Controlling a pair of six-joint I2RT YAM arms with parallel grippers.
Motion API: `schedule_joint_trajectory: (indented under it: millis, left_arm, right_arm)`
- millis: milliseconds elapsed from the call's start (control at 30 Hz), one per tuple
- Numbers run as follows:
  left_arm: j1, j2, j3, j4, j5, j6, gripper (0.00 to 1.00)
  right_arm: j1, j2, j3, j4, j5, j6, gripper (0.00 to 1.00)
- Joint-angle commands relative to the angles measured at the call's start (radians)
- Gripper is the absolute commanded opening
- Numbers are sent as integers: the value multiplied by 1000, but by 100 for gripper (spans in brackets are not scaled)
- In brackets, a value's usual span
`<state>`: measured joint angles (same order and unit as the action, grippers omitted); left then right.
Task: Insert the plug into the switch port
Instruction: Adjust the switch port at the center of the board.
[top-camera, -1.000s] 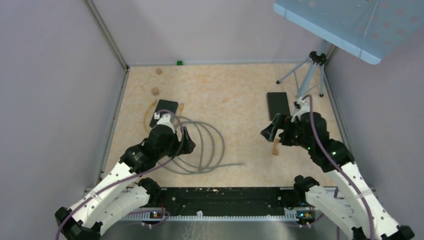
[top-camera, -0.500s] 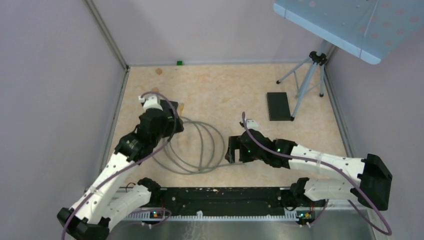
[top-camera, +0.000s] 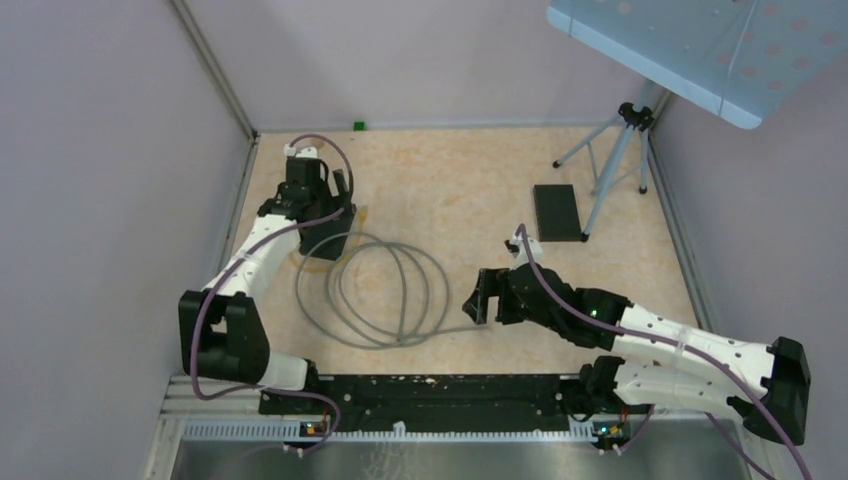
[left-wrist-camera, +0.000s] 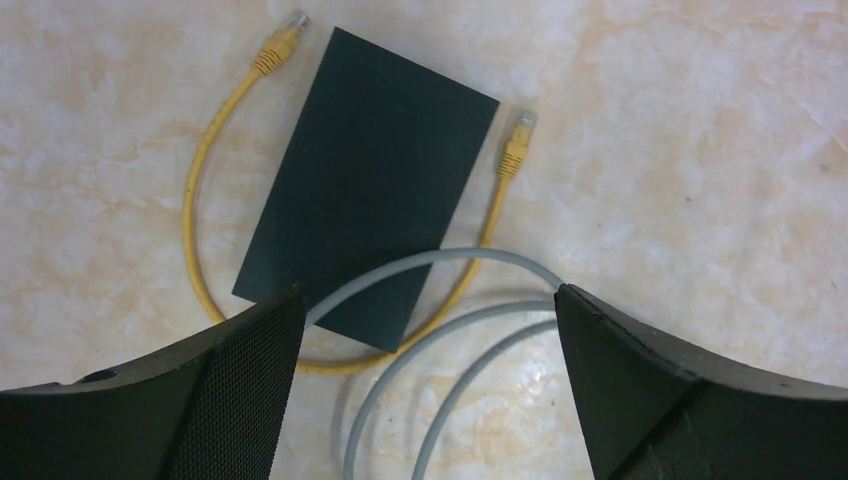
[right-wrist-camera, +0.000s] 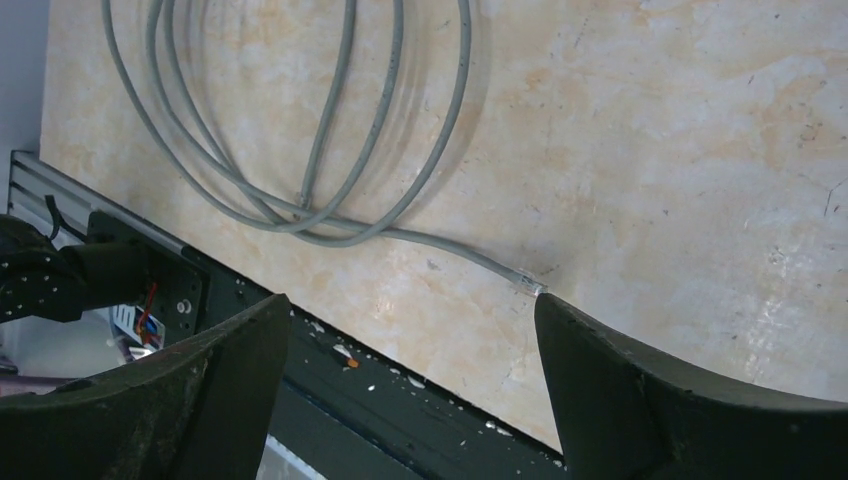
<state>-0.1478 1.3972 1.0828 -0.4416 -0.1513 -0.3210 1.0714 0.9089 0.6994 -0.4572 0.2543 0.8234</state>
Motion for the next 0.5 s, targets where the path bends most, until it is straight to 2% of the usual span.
schedule_joint_trajectory:
  millis: [0, 100, 200, 333, 467]
  left_arm:
    - [67, 80, 25, 133, 63, 17, 99]
    - [122, 166, 60, 176, 143, 16, 99]
    - [141, 253, 111, 186, 147, 29, 99]
    - [142, 379, 229, 92, 102, 37, 99]
    - [141, 425, 247, 109, 36, 47, 99]
  right_arm:
    - [6, -24, -18, -16, 18, -7, 89]
    - [5, -21, -15, -22, 11, -20, 89]
    - [5, -22, -12, -25, 11, -28, 89]
    - [6, -29, -9, -29, 13, -38, 90]
    - [5, -34, -4, -40, 15, -54, 90]
